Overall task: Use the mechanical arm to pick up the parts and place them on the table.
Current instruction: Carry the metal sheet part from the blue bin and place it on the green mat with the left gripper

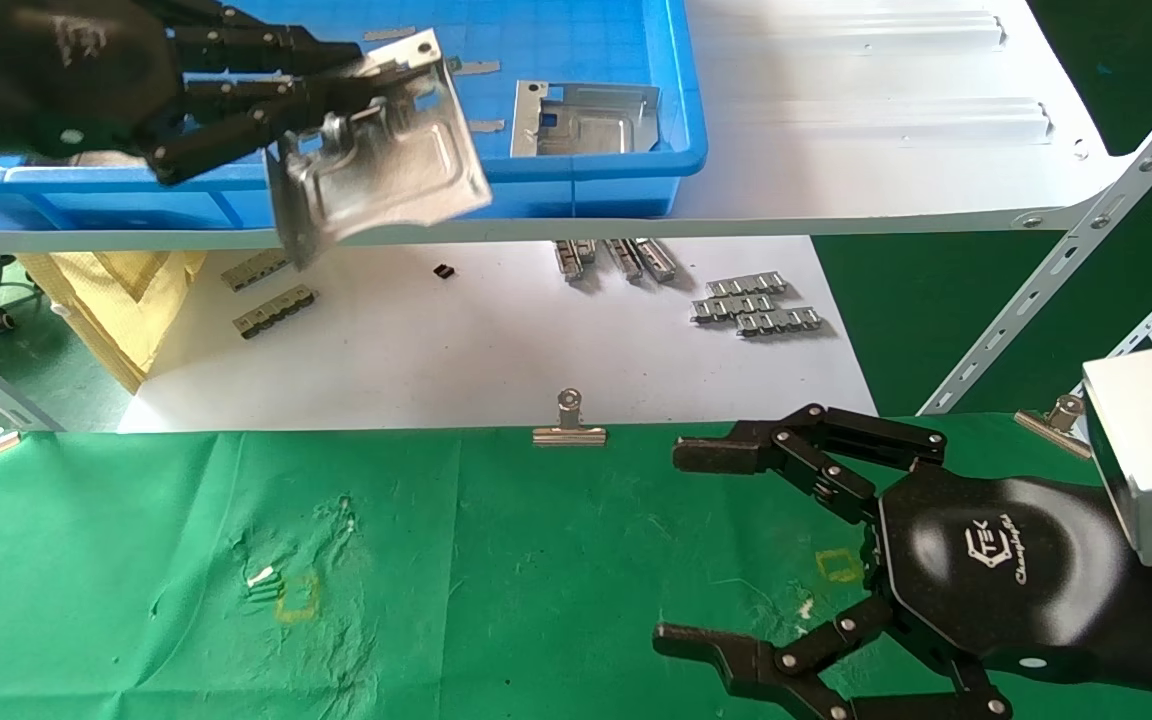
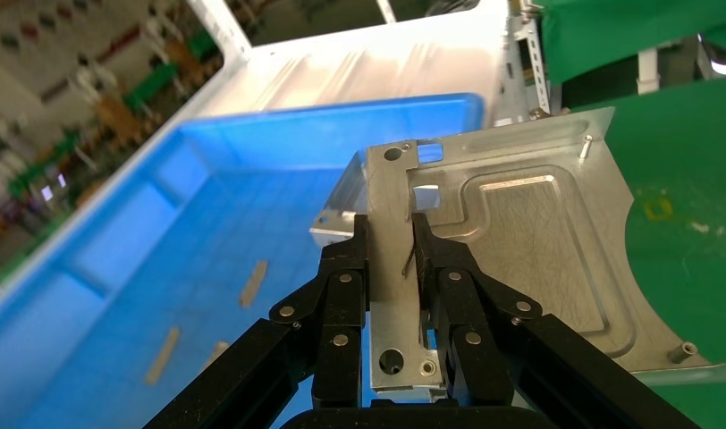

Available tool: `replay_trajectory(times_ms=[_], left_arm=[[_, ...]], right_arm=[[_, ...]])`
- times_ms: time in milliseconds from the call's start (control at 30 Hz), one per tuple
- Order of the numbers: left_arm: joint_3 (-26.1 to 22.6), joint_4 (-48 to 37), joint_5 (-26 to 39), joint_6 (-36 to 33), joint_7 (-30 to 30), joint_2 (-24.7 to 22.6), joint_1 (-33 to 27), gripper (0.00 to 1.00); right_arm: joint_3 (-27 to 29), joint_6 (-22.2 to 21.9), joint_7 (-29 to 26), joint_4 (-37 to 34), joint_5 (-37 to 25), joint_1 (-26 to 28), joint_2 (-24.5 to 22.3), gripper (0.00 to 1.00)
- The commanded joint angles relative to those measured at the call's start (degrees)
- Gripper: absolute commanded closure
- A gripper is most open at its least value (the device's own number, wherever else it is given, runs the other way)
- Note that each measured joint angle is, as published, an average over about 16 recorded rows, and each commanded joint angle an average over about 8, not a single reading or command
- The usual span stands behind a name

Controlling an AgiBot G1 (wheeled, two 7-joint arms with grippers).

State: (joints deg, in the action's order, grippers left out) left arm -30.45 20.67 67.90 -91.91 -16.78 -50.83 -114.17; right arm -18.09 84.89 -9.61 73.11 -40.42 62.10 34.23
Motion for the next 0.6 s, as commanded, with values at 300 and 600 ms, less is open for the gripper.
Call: replay_trajectory(times_ms=[300,600], left_arm=[[-9.25,20.53,-13.58,0.08,-3.47,11.97,10.93,1.0],[-19.34,17.84,-10.12,0.97,-15.71,14.15,14.69,1.0]], right_arm=[[-0.02,-0.01,0.01,0.0,0.01,0.0,-0.01,0.0],[-0.04,-0.02,0.02,0.0,0.02,0.01,-0.01,0.0]])
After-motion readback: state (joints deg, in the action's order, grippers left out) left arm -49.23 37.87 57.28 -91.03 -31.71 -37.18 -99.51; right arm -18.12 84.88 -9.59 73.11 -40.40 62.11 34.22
